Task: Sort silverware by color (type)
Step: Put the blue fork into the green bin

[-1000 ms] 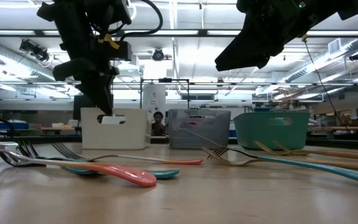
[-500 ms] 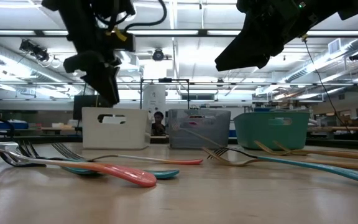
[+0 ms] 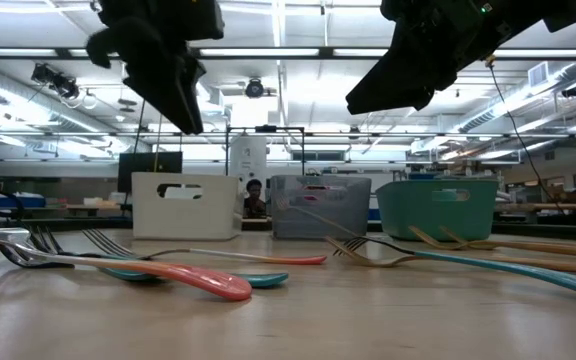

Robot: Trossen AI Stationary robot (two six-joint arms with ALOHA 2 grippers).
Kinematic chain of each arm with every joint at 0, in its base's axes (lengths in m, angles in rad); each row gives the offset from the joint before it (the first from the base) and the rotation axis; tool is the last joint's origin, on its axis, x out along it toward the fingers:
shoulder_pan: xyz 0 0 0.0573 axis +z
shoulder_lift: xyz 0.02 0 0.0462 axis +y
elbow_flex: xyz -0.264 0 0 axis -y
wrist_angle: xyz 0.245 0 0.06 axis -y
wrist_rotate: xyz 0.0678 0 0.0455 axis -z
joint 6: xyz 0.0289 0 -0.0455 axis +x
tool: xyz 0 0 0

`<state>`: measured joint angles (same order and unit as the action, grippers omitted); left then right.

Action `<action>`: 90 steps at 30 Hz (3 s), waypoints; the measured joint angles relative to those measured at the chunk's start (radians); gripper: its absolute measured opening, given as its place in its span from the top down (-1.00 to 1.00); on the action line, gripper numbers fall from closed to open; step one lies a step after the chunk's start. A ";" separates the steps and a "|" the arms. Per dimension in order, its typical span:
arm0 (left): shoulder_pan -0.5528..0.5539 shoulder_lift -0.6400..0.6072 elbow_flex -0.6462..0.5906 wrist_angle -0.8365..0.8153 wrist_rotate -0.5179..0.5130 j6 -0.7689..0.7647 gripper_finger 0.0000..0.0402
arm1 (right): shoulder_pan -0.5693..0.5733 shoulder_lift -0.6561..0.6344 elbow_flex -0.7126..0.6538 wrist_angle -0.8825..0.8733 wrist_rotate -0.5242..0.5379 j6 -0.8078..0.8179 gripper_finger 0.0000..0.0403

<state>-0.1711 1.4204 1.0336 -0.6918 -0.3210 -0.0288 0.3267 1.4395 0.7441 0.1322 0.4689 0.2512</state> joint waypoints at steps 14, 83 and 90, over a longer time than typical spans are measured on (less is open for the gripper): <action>-0.109 0.000 0.000 0.045 0.066 -0.202 0.27 | 0.000 0.000 0.000 0.000 -0.018 0.011 0.21; -0.119 0.048 -0.225 0.589 -0.131 -0.142 0.27 | 0.157 0.611 0.672 -0.854 -0.328 0.807 0.21; -0.119 0.048 -0.225 0.581 -0.131 -0.142 0.27 | 0.155 0.637 0.672 -0.843 -0.329 0.775 0.24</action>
<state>-0.2901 1.4685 0.8085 -0.1104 -0.4519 -0.1711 0.4816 2.0762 1.4162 -0.7113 0.1402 1.0260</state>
